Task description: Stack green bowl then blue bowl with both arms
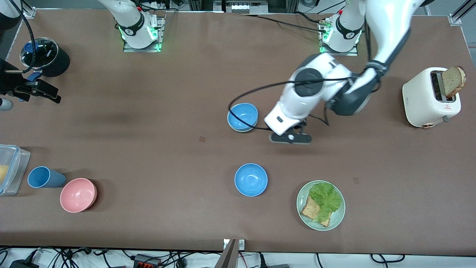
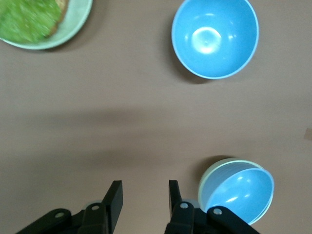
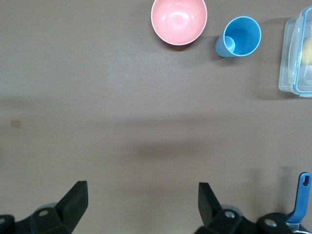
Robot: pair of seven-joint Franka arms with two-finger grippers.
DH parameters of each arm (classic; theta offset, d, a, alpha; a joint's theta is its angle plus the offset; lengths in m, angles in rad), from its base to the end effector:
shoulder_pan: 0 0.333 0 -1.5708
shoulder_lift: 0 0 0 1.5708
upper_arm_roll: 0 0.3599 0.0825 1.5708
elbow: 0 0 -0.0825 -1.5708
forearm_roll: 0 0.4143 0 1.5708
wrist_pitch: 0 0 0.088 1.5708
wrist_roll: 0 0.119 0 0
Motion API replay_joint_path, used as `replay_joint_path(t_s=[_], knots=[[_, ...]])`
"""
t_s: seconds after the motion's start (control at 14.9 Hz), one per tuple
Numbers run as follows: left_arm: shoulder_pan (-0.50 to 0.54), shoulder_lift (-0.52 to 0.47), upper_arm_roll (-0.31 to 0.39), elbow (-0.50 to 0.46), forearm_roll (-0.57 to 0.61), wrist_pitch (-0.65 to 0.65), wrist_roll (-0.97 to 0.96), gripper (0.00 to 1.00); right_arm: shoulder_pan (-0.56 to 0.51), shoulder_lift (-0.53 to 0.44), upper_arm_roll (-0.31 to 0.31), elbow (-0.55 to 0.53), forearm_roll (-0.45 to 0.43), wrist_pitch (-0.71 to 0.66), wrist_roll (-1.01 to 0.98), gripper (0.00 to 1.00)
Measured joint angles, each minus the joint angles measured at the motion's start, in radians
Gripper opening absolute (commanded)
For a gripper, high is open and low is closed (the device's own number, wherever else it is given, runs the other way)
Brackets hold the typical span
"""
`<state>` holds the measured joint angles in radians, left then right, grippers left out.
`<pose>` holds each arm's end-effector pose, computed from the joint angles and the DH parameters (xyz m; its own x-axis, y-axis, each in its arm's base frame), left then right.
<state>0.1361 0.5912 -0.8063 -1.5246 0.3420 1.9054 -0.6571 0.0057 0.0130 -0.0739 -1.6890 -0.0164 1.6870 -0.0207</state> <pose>0.6411 -0.3430 0.4058 0.9959 -0.0516 -0.0749 -0.0470 -0.9970 0.0620 0.5934 -0.0420 0.5991 0.9988 -0.0456 -0.0153 -0.0453 -0.9988 0.0169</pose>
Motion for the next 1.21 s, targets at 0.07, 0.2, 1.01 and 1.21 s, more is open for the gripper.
replay_joint_path(t_s=[0.07, 0.2, 1.01, 1.21], knots=[[0.036, 0.000, -0.001, 0.017, -0.020, -0.033, 0.075, 0.55, 0.000, 0.000, 0.000, 0.000, 0.000, 0.000, 0.000, 1.00], [0.097, -0.001, -0.003, 0.047, -0.036, -0.095, 0.214, 0.70, 0.000, 0.000, 0.000, 0.001, 0.000, 0.001, 0.000, 1.00], [0.111, -0.474, 0.504, -0.097, -0.352, -0.255, 0.614, 1.00, 0.001, -0.002, 0.000, 0.006, 0.000, 0.003, 0.000, 1.00], [0.053, -0.515, 0.631, -0.124, -0.366, -0.266, 0.640, 1.00, 0.001, -0.002, 0.000, 0.007, 0.000, 0.003, 0.000, 1.00]])
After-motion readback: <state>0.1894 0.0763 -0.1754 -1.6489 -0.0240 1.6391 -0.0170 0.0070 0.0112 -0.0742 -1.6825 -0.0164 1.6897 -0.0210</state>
